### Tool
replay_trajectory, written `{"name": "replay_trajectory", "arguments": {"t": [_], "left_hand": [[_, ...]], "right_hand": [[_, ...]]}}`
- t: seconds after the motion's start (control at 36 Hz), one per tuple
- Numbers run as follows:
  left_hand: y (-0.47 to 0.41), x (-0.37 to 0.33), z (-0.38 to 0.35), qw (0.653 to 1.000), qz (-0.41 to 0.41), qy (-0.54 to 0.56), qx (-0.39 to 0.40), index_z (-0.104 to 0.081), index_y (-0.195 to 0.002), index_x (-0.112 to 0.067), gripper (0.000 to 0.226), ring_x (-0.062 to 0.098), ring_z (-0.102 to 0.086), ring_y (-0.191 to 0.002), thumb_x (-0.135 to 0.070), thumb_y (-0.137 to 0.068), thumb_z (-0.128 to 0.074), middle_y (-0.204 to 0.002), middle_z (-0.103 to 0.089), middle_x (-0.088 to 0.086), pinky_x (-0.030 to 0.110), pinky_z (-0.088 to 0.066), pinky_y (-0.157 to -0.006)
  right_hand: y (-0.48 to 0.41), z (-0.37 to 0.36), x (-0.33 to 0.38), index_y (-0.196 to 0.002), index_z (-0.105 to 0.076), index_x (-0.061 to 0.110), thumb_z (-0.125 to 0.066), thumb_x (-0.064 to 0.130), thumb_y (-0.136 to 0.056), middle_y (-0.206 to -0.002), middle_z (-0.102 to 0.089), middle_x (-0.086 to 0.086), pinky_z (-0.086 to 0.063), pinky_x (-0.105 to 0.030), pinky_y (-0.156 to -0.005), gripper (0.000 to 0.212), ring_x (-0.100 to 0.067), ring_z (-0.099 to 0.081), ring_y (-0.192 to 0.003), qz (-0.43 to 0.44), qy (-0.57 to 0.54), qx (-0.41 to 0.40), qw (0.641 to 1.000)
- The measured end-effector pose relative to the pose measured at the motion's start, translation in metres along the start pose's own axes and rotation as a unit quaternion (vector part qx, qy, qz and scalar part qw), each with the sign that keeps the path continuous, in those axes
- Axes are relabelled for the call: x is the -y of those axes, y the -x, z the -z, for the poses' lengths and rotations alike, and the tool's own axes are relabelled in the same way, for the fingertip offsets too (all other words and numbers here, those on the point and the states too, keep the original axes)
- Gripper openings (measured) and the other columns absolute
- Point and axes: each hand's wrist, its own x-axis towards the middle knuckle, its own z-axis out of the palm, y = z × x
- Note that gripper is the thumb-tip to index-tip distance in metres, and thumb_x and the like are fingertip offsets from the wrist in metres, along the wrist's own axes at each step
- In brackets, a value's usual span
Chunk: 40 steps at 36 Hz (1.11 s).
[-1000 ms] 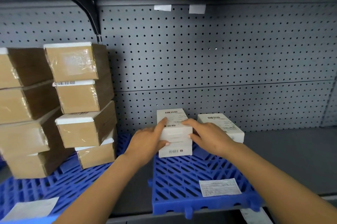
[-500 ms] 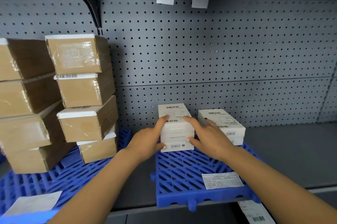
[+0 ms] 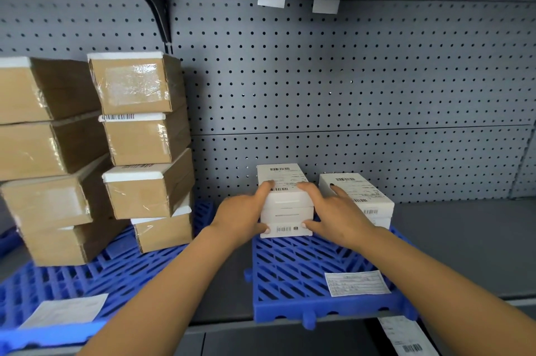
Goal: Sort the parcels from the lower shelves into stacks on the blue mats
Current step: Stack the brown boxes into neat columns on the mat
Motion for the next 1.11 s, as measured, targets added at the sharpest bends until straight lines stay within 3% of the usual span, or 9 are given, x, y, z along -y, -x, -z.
{"name": "replay_trajectory", "arguments": {"t": [0.06, 0.14, 0.22, 0.47, 0.64, 0.86, 0.94, 1.03, 1.11], "left_hand": [[-0.001, -0.001, 0.002, 1.000, 0.005, 0.000, -0.007, -0.014, -0.148, -0.030, 0.093, 0.026, -0.049, -0.110, -0.043, -0.077, -0.073, -0.126, -0.039, 0.007, 0.039, -0.049, -0.083], [-0.001, -0.004, 0.011, 1.000, 0.007, -0.007, 0.000, -0.008, -0.151, -0.032, 0.102, 0.028, -0.016, -0.139, -0.059, -0.074, -0.069, -0.152, -0.005, 0.008, 0.046, -0.035, -0.107], [-0.002, -0.014, 0.026, 0.999, -0.001, -0.018, -0.028, 0.004, -0.152, -0.028, 0.108, 0.024, 0.003, -0.145, -0.063, -0.077, -0.065, -0.158, 0.018, 0.004, 0.046, -0.018, -0.115], [-0.008, -0.084, 0.041, 0.976, -0.132, 0.120, -0.124, -0.024, -0.151, -0.026, 0.072, 0.011, -0.035, -0.133, -0.039, -0.091, -0.062, -0.147, -0.038, -0.005, 0.013, -0.023, -0.099], [-0.032, -0.120, 0.020, 0.980, -0.133, 0.128, -0.069, -0.025, -0.150, -0.025, 0.073, 0.017, -0.040, -0.128, -0.037, -0.089, -0.064, -0.140, -0.044, 0.000, 0.024, -0.032, -0.103], [-0.056, -0.150, -0.019, 0.993, -0.018, 0.114, 0.006, -0.020, -0.151, -0.020, 0.071, 0.029, -0.046, -0.123, -0.039, -0.094, -0.057, -0.140, -0.042, 0.012, 0.034, -0.039, -0.099], [-0.060, -0.154, -0.029, 0.995, 0.009, 0.095, 0.008, -0.021, -0.151, -0.023, 0.066, 0.030, -0.049, -0.119, -0.036, -0.096, -0.054, -0.138, -0.039, 0.013, 0.034, -0.040, -0.098], [-0.066, -0.154, -0.039, 0.995, 0.038, 0.096, -0.001, -0.024, -0.150, -0.027, 0.061, 0.030, -0.052, -0.113, -0.039, -0.097, -0.050, -0.130, -0.048, 0.014, 0.036, -0.044, -0.095], [-0.067, -0.154, -0.046, 0.991, 0.054, 0.122, 0.012, -0.023, -0.151, -0.028, 0.062, 0.027, -0.056, -0.107, -0.041, -0.096, -0.051, -0.119, -0.060, 0.011, 0.032, -0.045, -0.088]], "right_hand": [[-0.001, 0.004, -0.001, -0.145, -0.015, 0.028, -0.055, 0.047, -0.091, -0.084, -0.051, 0.008, -0.025, -0.032, -0.110, 0.070, -0.023, -0.048, -0.112, 0.012, 0.022, -0.003, 1.000], [-0.003, 0.014, -0.006, -0.146, -0.020, 0.030, -0.046, 0.058, -0.091, -0.125, -0.054, -0.001, -0.027, -0.034, -0.106, 0.068, -0.022, -0.045, -0.118, 0.023, 0.040, -0.008, 0.999], [0.000, 0.029, -0.015, -0.150, -0.015, 0.032, -0.039, 0.064, -0.091, -0.140, -0.044, -0.002, -0.029, -0.035, -0.106, 0.072, -0.022, -0.040, -0.127, 0.031, 0.036, -0.013, 0.999], [0.037, 0.054, -0.070, -0.150, -0.013, 0.040, -0.020, 0.073, -0.088, -0.141, -0.045, 0.003, -0.031, -0.031, -0.102, 0.071, -0.016, -0.041, -0.126, 0.049, 0.047, -0.013, 0.998], [0.058, 0.052, -0.116, -0.150, -0.019, 0.036, -0.018, 0.075, -0.084, -0.141, -0.045, 0.002, -0.032, -0.031, -0.100, 0.076, -0.017, -0.042, -0.124, 0.021, 0.064, 0.017, 0.998], [0.065, 0.035, -0.149, -0.151, -0.018, 0.033, -0.043, 0.044, -0.098, -0.138, -0.051, -0.002, -0.044, -0.031, -0.090, 0.059, -0.021, -0.052, -0.115, -0.007, 0.006, 0.070, 0.997], [0.062, 0.027, -0.153, -0.152, -0.016, 0.032, -0.044, 0.041, -0.099, -0.111, -0.061, -0.001, -0.046, -0.031, -0.078, 0.061, -0.018, -0.056, -0.097, -0.025, -0.034, 0.082, 0.996], [0.056, 0.016, -0.153, -0.150, -0.017, 0.031, -0.047, 0.039, -0.098, -0.075, -0.051, 0.008, -0.043, -0.030, -0.064, 0.061, -0.009, -0.050, -0.069, -0.033, -0.089, 0.081, 0.992], [0.050, 0.010, -0.157, -0.144, -0.024, 0.029, -0.051, 0.036, -0.097, -0.092, -0.061, 0.002, -0.045, -0.030, -0.066, 0.055, -0.012, -0.054, -0.074, -0.031, -0.120, 0.068, 0.990]]}}
